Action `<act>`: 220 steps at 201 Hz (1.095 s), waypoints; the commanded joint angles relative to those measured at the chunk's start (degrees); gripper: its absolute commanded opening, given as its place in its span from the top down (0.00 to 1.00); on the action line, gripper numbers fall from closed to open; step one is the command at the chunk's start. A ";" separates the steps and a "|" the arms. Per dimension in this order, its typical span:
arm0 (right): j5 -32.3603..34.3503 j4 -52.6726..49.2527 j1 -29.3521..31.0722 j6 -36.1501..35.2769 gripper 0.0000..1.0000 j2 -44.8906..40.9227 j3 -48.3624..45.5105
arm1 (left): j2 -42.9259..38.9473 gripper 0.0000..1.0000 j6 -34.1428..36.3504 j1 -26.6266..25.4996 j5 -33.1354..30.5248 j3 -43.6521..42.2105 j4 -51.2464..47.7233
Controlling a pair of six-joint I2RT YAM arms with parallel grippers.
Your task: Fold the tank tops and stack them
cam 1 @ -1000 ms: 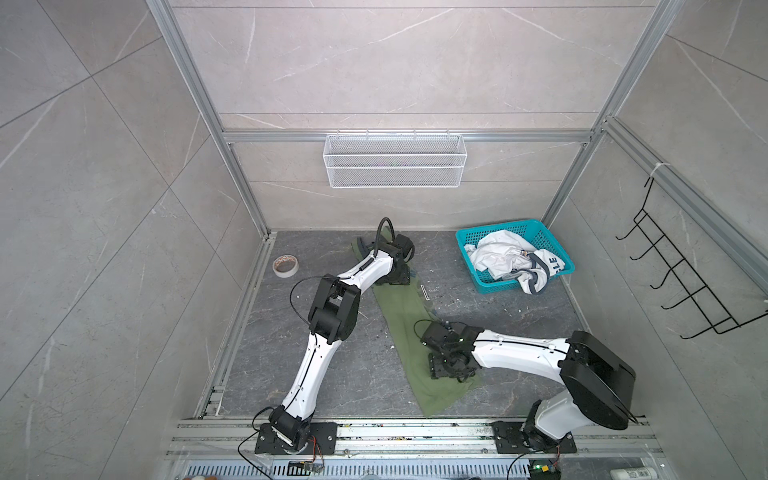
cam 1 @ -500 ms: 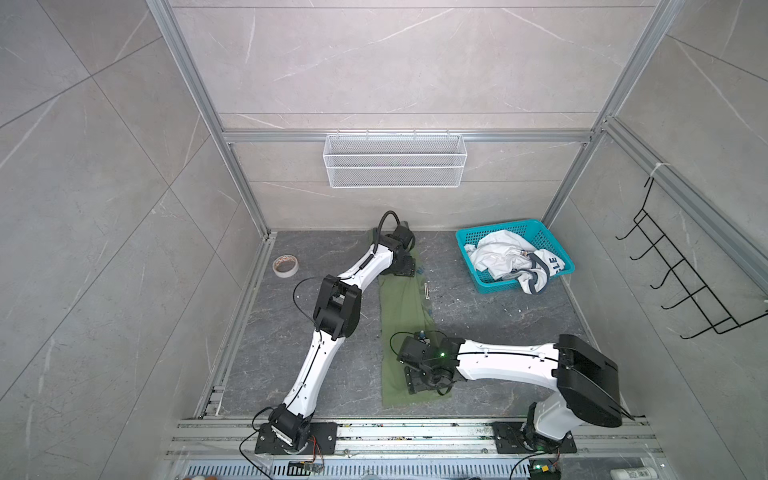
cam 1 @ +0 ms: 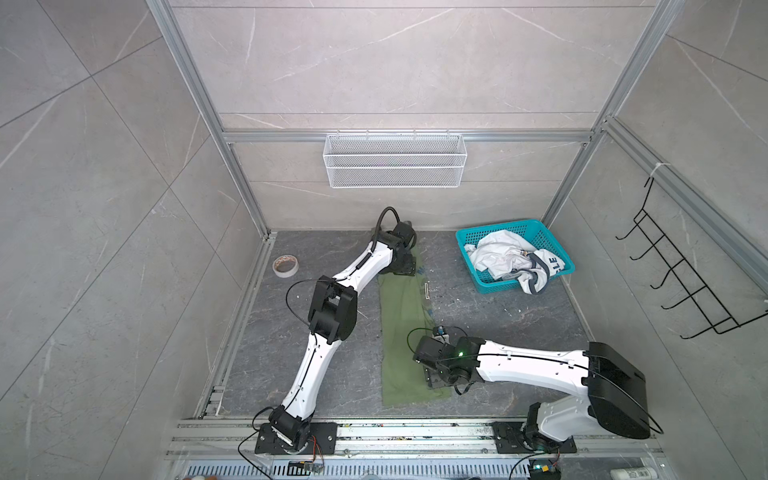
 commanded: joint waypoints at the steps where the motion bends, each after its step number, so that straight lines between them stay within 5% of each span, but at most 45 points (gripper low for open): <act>1: -2.48 3.82 1.66 -0.46 0.26 3.23 0.04 | -0.90 0.19 -0.81 -0.30 -1.32 -0.36 0.91; 124: -6.69 7.98 8.59 1.27 0.33 6.30 0.50 | 5.99 0.17 2.27 -0.34 3.48 6.82 0.72; 160: 0.48 1.03 8.28 1.47 0.29 -1.43 1.79 | -0.97 0.13 0.73 -0.34 4.18 6.15 -2.74; 188: 2.93 -2.69 3.44 1.73 0.27 -11.77 -1.48 | -14.77 0.12 -4.62 -0.31 3.30 -5.70 -1.91; 220: -4.23 0.30 -5.76 0.21 0.28 -21.21 -8.48 | -38.29 0.12 -12.27 -0.36 2.89 -36.58 11.05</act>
